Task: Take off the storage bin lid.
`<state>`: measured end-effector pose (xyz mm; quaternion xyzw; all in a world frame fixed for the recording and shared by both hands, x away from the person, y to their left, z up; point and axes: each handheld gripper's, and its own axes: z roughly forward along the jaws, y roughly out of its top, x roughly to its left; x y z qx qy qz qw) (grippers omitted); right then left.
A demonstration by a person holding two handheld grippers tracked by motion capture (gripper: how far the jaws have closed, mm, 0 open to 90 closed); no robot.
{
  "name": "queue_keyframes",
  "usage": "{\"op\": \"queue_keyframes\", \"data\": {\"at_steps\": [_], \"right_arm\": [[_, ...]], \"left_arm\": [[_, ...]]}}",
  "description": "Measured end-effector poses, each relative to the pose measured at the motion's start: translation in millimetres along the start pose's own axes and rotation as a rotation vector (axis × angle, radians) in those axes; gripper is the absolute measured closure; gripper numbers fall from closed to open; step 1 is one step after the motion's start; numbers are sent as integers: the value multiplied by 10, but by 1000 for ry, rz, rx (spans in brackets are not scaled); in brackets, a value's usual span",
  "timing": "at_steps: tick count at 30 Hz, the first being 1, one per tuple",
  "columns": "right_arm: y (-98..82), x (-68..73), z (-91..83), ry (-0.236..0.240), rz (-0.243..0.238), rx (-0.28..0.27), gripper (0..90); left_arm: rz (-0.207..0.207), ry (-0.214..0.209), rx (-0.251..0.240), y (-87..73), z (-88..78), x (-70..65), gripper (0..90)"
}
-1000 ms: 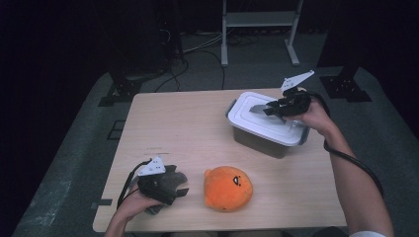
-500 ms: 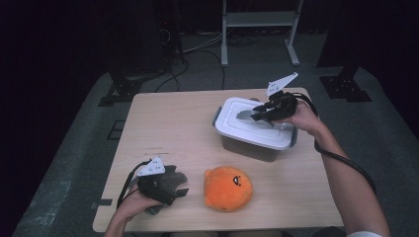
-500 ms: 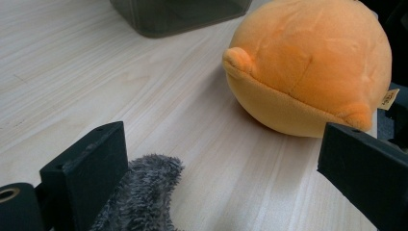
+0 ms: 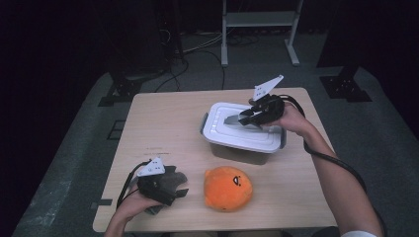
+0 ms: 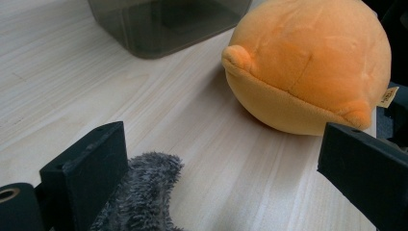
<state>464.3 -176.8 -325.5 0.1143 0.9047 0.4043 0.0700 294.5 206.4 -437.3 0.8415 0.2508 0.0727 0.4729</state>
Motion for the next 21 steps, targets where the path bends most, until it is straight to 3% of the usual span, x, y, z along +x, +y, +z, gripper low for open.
{"op": "queue_keyframes", "data": {"at_steps": [11, 21], "right_arm": [[122, 91, 134, 57, -39, -3, 656], [153, 120, 171, 70, -51, -4, 657]], "left_arm": [[-4, -2, -1, -4, -7, -2, 24], [-3, -4, -2, -2, -6, -3, 24]]}}
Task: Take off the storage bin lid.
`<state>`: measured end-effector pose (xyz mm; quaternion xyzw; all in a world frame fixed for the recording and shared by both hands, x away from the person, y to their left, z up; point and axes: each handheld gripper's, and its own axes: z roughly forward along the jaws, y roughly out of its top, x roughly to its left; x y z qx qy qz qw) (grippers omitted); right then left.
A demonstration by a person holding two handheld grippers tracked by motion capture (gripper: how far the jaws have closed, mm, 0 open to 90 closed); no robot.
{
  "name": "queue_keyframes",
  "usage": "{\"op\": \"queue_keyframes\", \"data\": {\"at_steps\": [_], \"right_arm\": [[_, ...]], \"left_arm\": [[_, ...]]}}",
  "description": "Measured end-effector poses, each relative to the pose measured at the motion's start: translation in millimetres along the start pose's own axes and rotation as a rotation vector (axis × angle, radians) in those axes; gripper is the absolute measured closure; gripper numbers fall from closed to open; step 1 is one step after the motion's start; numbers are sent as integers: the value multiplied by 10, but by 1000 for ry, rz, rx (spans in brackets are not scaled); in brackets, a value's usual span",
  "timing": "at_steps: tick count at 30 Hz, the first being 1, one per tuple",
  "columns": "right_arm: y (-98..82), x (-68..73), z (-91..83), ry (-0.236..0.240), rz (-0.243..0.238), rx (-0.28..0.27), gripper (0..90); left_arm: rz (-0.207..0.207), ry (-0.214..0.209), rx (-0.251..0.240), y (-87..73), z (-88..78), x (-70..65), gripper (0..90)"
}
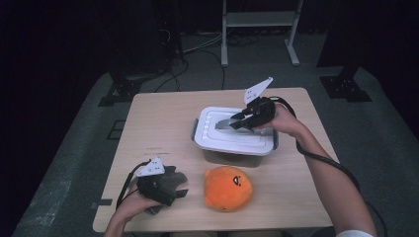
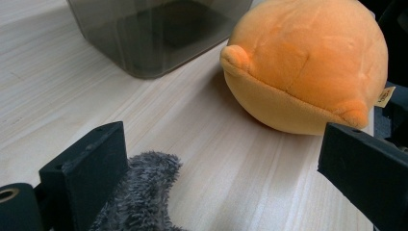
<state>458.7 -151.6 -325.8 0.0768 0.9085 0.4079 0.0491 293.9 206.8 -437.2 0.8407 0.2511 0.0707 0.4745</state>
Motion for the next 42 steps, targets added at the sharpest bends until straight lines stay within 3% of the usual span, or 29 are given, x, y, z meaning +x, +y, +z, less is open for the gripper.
{"op": "queue_keyframes", "data": {"at_steps": [19, 23, 31, 34, 36, 42], "right_arm": [[13, 25, 19, 11, 8, -3, 656], [16, 28, 24, 13, -10, -3, 655], [21, 40, 31, 19, 5, -2, 650], [16, 31, 46, 26, 34, -1, 601], [6, 39, 65, 20, 26, 6, 599], [-5, 56, 79, 4, 27, -4, 646]], "left_arm": [[2, -5, 1, 0, 2, -3, 24], [3, -6, 2, 0, 2, -5, 24], [3, -6, 1, 0, 1, -5, 24], [2, -6, -1, 0, 1, -7, 24], [1, -5, 0, 0, 0, -6, 25], [3, -6, 1, -1, -1, -8, 24]]}}
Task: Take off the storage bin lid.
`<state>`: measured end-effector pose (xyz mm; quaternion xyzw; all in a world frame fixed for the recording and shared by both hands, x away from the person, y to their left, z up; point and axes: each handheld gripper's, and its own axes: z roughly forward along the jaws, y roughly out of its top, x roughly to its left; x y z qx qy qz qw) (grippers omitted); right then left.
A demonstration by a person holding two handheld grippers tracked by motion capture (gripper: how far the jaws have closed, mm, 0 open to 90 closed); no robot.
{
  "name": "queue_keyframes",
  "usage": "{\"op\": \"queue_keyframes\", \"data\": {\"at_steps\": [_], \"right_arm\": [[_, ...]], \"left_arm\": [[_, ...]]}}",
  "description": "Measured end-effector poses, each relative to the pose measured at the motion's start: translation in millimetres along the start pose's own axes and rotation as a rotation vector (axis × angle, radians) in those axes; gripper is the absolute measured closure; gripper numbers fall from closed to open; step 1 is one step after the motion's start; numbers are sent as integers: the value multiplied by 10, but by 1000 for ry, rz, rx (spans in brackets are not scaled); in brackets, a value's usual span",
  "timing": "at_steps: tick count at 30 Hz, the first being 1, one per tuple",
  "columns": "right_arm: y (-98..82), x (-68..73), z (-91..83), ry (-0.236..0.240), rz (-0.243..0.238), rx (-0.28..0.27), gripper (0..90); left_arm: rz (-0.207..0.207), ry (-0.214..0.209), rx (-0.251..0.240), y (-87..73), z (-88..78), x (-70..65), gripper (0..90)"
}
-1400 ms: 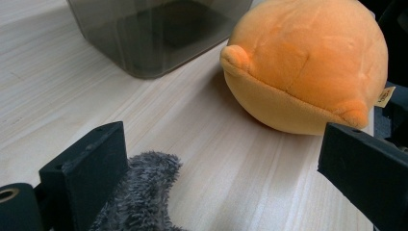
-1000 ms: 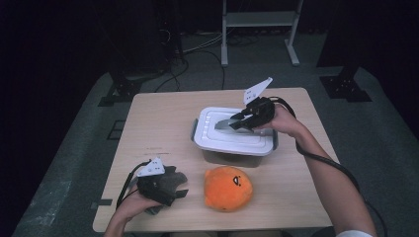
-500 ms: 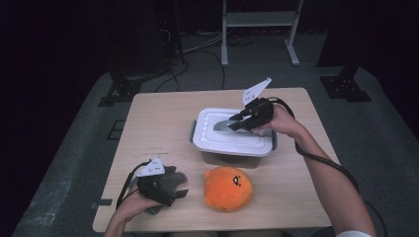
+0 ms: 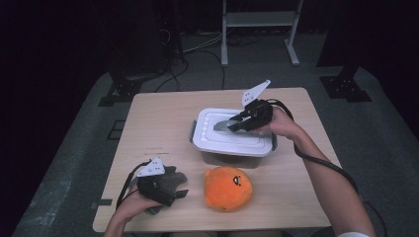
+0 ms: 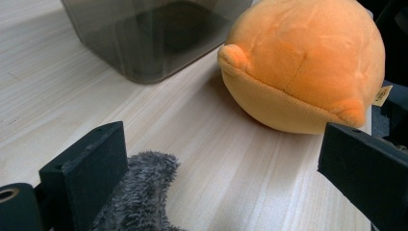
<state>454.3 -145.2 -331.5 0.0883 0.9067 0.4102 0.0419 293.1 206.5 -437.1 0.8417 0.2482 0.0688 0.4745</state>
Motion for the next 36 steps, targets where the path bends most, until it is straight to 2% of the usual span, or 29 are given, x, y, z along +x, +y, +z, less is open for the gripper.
{"op": "queue_keyframes", "data": {"at_steps": [10, 18, 25, 36], "right_arm": [[81, 53, -111, -17, -19, -20, 655], [83, 107, -394, -62, -15, -54, 655], [-17, 187, -679, -111, 6, -72, 655], [-289, 286, -1077, -177, 40, -87, 655]], "left_arm": [[1, -2, 0, -2, 2, 0, 24], [1, -2, 0, -4, 2, -1, 24], [2, -2, 0, -4, 19, -7, 24], [3, 0, 3, -3, 15, -9, 24]]}}
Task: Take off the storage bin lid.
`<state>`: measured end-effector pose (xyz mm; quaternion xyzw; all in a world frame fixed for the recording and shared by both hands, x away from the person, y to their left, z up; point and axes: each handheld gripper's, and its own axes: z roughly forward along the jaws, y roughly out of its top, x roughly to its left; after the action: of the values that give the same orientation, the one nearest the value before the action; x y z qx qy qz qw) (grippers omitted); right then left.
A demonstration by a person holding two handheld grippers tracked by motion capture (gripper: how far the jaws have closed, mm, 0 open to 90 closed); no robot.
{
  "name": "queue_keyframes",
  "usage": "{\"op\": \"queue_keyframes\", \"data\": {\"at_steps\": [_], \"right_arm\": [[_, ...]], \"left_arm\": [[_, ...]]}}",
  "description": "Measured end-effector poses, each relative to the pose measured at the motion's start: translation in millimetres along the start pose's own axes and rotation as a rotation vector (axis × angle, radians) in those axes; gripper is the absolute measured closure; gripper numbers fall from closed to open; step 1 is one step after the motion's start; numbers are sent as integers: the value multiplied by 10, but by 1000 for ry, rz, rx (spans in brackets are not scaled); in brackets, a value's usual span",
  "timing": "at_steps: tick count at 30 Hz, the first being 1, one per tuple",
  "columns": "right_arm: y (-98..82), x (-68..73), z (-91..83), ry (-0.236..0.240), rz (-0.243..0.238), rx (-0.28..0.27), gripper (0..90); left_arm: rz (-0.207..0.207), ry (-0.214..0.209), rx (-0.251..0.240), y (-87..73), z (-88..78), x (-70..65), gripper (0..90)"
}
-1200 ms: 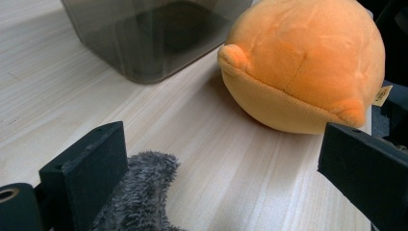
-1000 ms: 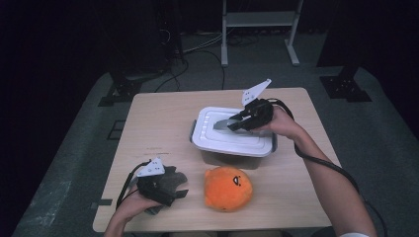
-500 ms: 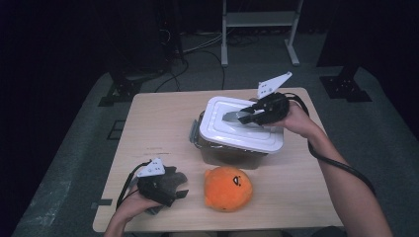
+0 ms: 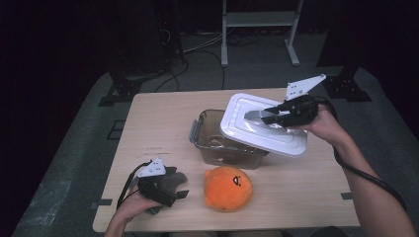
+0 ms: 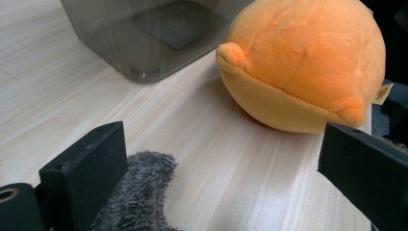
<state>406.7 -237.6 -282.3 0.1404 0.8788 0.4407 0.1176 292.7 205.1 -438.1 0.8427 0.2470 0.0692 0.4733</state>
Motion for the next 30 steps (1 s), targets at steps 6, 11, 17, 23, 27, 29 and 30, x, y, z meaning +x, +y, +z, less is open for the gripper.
{"op": "queue_keyframes", "data": {"at_steps": [6, 11, 17, 23, 27, 29, 30], "right_arm": [[-193, 20, -200, -34, 26, -2, 655], [-358, 41, -357, -58, 60, -5, 655], [-536, 50, -550, -97, 95, -16, 655], [-723, 51, -714, -132, 126, -21, 655], [-855, 60, -802, -151, 148, -25, 655], [-920, 63, -840, -163, 158, -25, 655], [-952, 63, -857, -168, 164, -22, 655]], "left_arm": [[-3, 2, -1, -3, 1, -1, 24], [-2, 1, -1, -1, 6, -5, 24], [-5, -1, 3, -3, 13, -8, 24], [-5, -1, 1, -3, 11, -11, 24], [-5, -1, 2, -5, 20, -13, 24], [-4, -2, 4, -4, 21, -15, 24], [-3, -2, 5, -4, 22, -15, 24]]}}
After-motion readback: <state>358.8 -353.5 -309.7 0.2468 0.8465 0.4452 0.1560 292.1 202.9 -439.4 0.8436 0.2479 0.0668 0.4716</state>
